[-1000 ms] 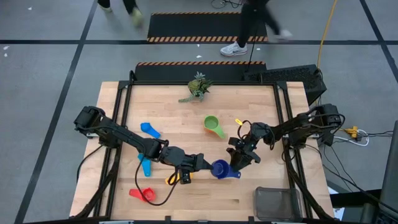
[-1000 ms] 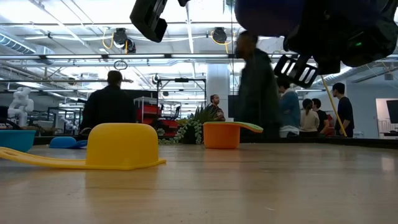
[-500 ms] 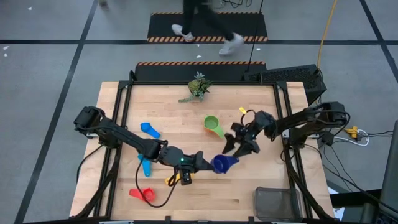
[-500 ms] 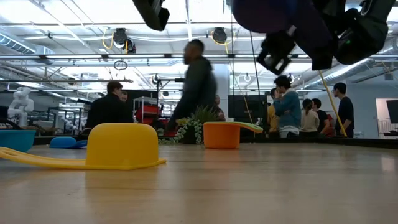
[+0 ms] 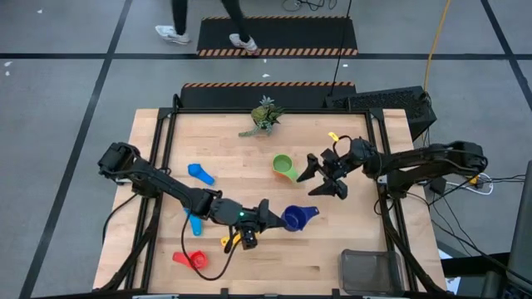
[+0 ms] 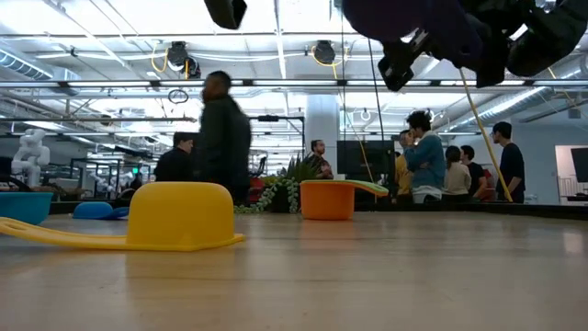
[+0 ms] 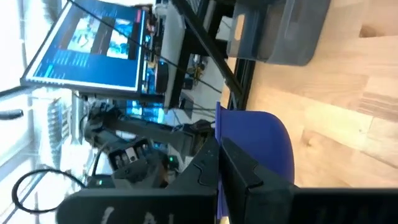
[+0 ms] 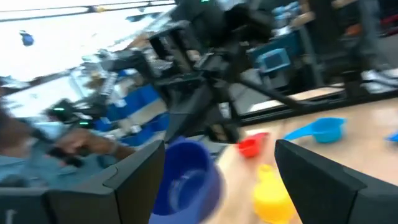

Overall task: Nest measuring cups in basket
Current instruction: Stack the violet measuring cup on top of the green measuring cup

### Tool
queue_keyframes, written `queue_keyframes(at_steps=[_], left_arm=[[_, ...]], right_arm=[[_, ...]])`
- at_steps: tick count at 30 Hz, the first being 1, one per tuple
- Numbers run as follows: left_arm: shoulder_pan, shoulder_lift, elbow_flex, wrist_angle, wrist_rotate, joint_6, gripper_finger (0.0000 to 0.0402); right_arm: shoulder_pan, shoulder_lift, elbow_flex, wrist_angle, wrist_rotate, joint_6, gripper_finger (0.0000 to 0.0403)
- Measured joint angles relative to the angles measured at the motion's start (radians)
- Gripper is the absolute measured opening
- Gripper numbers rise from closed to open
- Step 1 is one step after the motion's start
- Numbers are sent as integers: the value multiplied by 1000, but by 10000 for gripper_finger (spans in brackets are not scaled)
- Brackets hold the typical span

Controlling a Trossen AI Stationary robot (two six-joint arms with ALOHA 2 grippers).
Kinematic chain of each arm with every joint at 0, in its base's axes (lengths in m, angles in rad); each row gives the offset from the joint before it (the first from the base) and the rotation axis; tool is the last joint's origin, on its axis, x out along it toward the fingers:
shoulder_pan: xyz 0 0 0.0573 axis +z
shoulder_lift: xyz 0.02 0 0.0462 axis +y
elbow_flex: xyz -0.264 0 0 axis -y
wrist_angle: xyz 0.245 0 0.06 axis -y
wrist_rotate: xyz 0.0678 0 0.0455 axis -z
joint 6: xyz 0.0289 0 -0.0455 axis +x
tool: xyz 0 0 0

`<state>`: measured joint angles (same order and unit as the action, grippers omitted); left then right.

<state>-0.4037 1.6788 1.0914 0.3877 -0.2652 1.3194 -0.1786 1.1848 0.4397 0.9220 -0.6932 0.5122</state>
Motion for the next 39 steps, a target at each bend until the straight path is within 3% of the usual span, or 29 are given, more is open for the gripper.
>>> queue_keyframes(at_steps=[10,14,19,25,32,39], left_arm=[[-1,-99,-50,-70,-217,-229,0],[4,-170,-162,9,-223,-289,0],[17,-264,-337,248,-237,-309,0],[81,-293,-467,505,-234,-330,0],[169,-293,-477,509,-206,-448,0],[191,-292,-477,596,-197,-478,0]], right_arm=[[-4,-186,-1,-324,254,-233,298],[-3,-288,-2,-435,335,-300,298],[23,-365,-2,-534,477,-370,297],[112,-352,-2,-570,647,-467,297],[252,-303,-2,-547,901,-663,297],[386,-308,-2,-529,1242,-882,297]])
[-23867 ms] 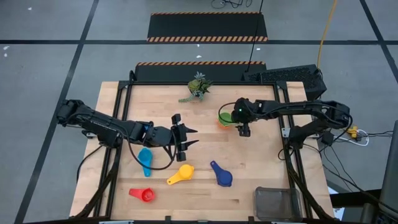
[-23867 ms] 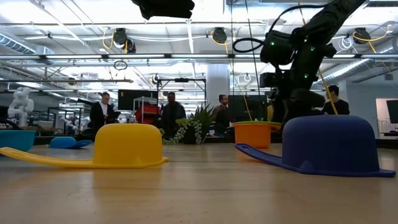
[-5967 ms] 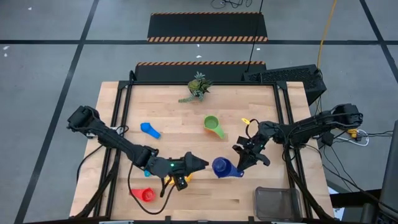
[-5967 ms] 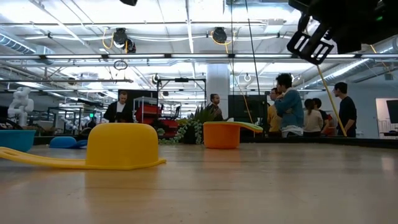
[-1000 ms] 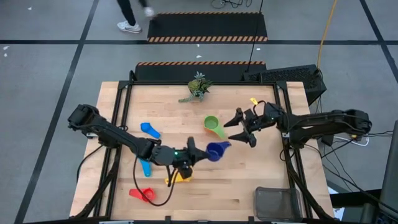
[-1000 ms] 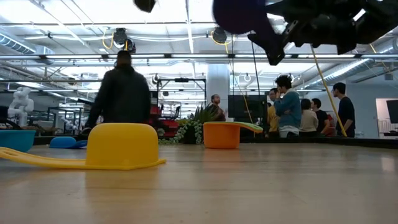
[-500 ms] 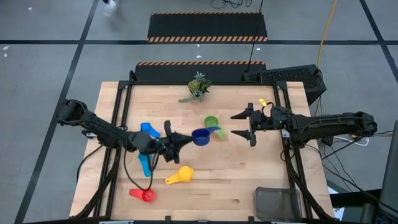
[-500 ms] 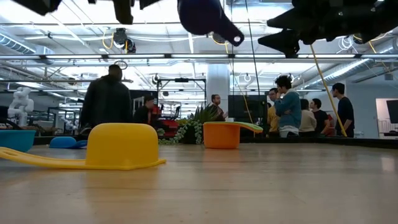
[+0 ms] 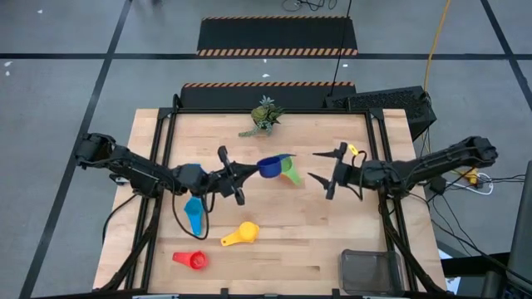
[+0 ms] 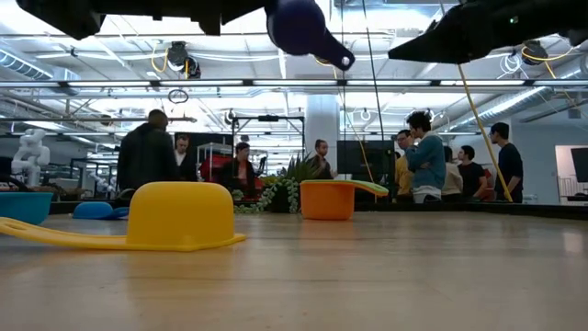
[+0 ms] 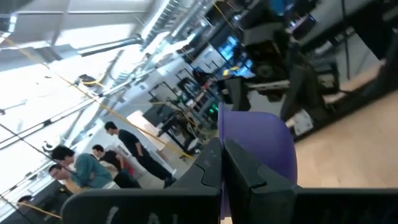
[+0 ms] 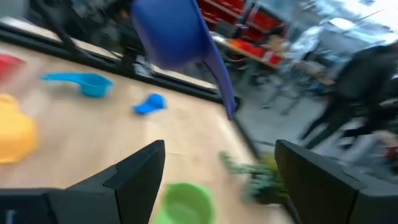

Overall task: Nest measuring cups in basket
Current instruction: Stack the violet measuring cup on top of the green measuring cup

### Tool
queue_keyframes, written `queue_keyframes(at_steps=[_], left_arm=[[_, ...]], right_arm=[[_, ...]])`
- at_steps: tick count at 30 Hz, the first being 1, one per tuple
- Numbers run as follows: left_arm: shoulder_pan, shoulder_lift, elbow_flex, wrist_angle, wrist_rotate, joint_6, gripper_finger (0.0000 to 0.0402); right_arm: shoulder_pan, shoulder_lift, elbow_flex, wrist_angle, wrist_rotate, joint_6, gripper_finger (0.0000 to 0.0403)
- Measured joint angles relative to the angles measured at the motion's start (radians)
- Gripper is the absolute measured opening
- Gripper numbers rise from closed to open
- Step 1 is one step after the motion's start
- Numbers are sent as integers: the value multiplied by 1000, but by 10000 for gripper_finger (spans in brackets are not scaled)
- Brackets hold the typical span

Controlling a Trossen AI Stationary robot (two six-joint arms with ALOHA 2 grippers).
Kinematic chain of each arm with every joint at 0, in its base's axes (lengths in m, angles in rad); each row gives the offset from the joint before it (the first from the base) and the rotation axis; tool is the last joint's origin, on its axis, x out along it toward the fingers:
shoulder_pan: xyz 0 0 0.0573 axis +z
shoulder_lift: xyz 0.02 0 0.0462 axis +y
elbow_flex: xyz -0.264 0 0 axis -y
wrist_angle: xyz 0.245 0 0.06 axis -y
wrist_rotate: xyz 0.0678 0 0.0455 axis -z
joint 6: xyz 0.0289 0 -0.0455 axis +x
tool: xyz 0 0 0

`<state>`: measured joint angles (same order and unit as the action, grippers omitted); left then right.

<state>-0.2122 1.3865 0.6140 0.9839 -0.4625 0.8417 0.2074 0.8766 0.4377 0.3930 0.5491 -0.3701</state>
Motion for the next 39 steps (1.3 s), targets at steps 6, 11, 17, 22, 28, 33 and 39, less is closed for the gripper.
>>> queue_keyframes(at_steps=[6,11,17,22,28,33,39], left_arm=[[30,0,0,40,35,-42,0],[50,0,0,69,103,-86,0],[50,1,1,76,107,-98,0],[45,39,3,156,107,-107,0],[23,129,52,219,174,-24,0],[4,155,49,335,260,16,0],[-9,155,49,376,382,43,0]], right_arm=[[128,-2,0,90,248,-201,297],[228,-1,0,234,390,-363,297],[315,16,0,337,542,-524,297],[340,100,5,503,575,-648,297],[330,220,45,595,481,-652,297],[330,242,49,700,416,-634,297],[331,240,49,692,273,-547,296]])
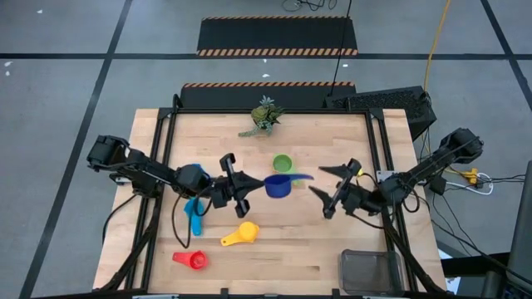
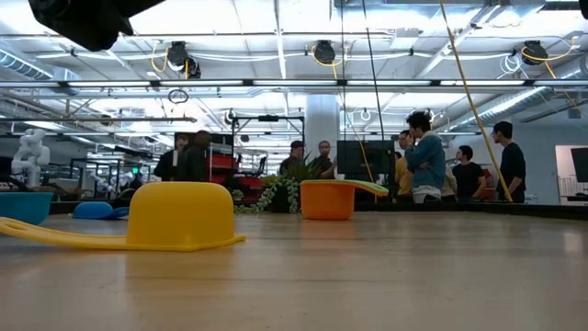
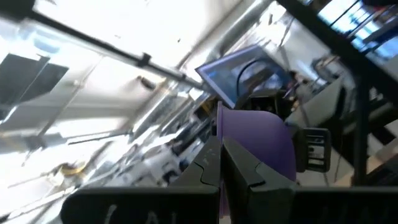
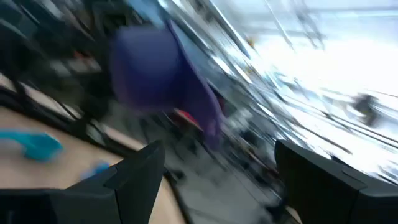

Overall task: Nest measuring cups in basket
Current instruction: Stack the violet measuring cup on top of the green measuring cup

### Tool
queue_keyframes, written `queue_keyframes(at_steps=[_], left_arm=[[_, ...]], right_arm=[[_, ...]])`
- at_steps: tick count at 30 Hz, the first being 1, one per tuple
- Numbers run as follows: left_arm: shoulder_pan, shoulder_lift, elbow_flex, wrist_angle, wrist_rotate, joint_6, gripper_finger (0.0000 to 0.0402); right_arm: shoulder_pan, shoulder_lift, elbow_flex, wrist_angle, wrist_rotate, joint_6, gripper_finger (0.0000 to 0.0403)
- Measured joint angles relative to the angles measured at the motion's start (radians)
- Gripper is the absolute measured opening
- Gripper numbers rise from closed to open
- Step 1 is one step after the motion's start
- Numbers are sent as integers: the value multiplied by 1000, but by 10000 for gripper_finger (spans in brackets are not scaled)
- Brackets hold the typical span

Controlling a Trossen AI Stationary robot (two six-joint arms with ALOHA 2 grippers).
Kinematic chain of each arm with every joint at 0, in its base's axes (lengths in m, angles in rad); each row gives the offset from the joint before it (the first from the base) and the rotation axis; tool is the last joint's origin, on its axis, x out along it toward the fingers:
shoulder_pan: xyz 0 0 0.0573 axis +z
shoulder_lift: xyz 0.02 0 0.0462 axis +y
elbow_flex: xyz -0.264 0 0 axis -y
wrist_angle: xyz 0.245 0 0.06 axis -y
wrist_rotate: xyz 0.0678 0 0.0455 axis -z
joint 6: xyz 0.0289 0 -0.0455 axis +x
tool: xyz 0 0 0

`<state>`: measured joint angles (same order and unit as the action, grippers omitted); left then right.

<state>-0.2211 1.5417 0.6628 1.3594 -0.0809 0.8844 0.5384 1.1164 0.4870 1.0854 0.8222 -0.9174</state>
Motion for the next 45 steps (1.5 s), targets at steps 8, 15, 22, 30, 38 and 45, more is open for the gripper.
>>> queue_keyframes(at_steps=[8,15,22,30,38,45], left_arm=[[0,0,0,9,118,4,0],[0,0,-1,2,119,14,0],[0,0,-1,-10,117,30,0],[1,-1,-1,-50,107,79,0],[1,-1,-2,-55,106,90,0],[0,-1,-2,-55,106,90,0]], right_arm=[[-28,0,0,2,-176,110,251],[-46,0,0,-4,-225,145,176],[-50,16,0,-5,-226,146,105],[-57,26,0,-1,-255,151,61],[-76,26,0,-16,-278,191,41],[-81,26,0,-36,-277,191,7]])
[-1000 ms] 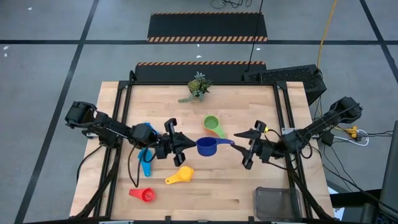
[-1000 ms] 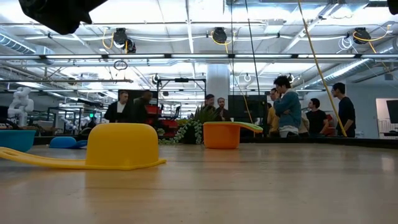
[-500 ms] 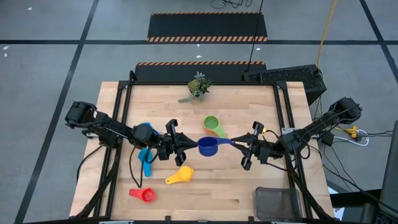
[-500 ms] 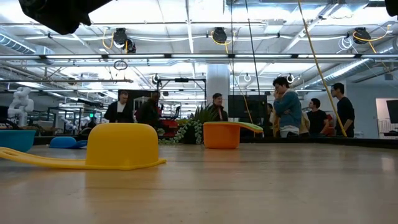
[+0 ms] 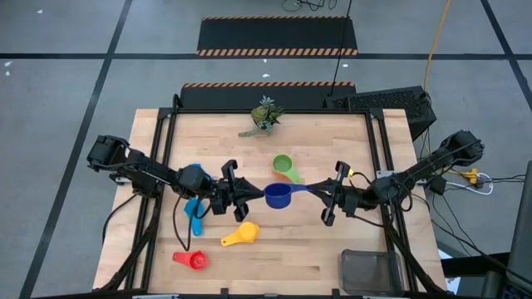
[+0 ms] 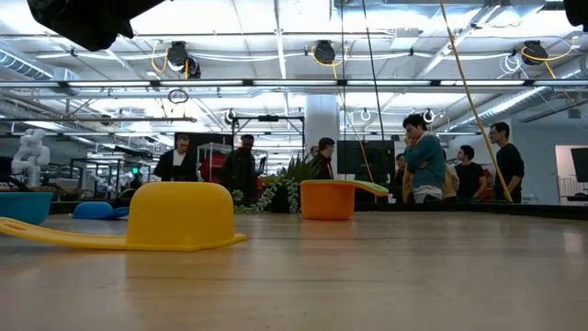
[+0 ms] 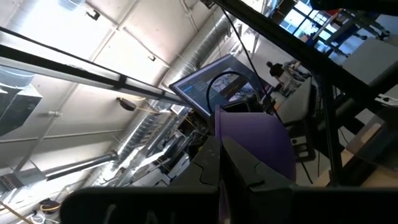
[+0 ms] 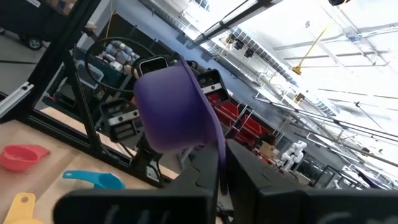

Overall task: Nest measuring cups in basket
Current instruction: Stack the violet measuring cup on top of the green measuring cup

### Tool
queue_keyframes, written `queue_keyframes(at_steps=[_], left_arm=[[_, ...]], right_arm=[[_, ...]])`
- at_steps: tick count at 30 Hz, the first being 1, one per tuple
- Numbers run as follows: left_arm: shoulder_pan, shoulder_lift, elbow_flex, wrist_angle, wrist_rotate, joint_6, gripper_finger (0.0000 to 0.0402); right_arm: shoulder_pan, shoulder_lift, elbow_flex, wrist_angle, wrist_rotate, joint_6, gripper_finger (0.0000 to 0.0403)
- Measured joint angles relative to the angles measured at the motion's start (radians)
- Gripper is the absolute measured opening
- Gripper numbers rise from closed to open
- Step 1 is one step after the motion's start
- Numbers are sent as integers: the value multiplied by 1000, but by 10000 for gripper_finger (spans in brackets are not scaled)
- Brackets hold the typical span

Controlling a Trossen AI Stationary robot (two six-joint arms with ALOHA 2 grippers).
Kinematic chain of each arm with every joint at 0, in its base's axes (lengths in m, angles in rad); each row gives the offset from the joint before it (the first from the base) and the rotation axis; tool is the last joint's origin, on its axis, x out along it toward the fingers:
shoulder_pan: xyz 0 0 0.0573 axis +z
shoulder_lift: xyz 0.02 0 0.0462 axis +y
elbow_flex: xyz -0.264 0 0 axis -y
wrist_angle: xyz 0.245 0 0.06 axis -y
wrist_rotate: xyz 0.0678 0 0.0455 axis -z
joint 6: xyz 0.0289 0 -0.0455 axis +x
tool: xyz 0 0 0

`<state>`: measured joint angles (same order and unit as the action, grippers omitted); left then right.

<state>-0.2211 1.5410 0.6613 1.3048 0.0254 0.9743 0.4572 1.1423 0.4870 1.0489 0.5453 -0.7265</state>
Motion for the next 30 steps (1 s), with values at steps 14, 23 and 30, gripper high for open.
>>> queue_keyframes(at_steps=[14,23,30], left_arm=[[-18,-1,0,-20,-138,-90,88],[-99,-60,0,-29,-630,-157,237],[-113,-182,0,-281,-787,-477,240]], right_arm=[[8,-4,0,-3,76,-35,1],[60,-34,0,-11,238,-145,0],[62,-34,7,-17,296,-211,0]])
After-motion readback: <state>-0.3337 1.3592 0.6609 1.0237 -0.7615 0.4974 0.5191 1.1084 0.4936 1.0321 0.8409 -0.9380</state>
